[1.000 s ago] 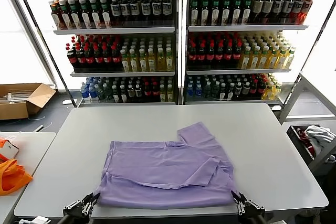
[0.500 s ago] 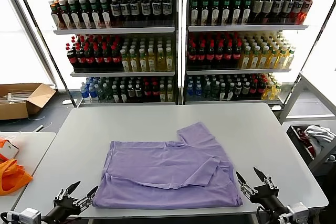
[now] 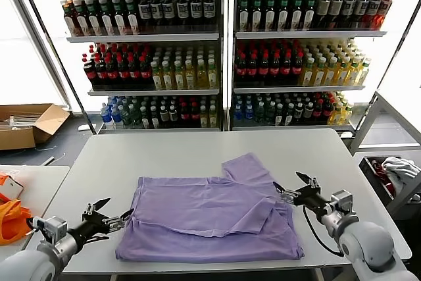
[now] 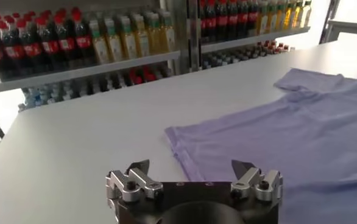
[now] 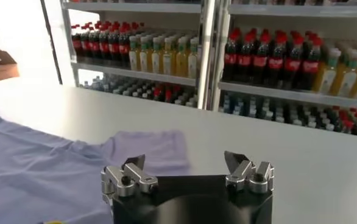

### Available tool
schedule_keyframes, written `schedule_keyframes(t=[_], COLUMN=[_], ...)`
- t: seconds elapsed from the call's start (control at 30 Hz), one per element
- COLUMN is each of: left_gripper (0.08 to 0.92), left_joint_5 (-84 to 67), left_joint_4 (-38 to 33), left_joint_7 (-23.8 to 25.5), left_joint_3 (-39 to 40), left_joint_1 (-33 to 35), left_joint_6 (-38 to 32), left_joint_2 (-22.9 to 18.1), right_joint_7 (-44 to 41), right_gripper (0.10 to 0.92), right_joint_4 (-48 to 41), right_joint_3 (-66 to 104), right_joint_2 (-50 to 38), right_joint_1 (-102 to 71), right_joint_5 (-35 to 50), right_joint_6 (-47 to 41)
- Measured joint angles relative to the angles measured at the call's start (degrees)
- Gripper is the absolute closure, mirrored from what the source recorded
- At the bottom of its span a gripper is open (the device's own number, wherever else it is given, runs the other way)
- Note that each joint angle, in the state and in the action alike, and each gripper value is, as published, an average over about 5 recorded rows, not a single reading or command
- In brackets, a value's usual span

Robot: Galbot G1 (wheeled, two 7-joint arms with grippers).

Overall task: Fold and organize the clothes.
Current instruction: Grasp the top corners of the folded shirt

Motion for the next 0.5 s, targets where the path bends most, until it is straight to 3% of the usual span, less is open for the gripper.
schedule_keyframes(t=[0.5], left_gripper=[0.177], left_joint_5=[-2.5], left_joint_4=[18.2], left_joint_7=[1.2], left_joint_3=[16.4], left_joint_1=[-22.8], left_joint_6=[-0.2], left_joint_2=[1.2], right_joint_7=[-2.4], right_gripper=[0.203], right_joint_4=[-22.1], right_joint_3=[-11.9], right_joint_2=[5.6], right_joint_1=[19.2], right_joint_5=[-1.4], right_joint_6=[-0.6])
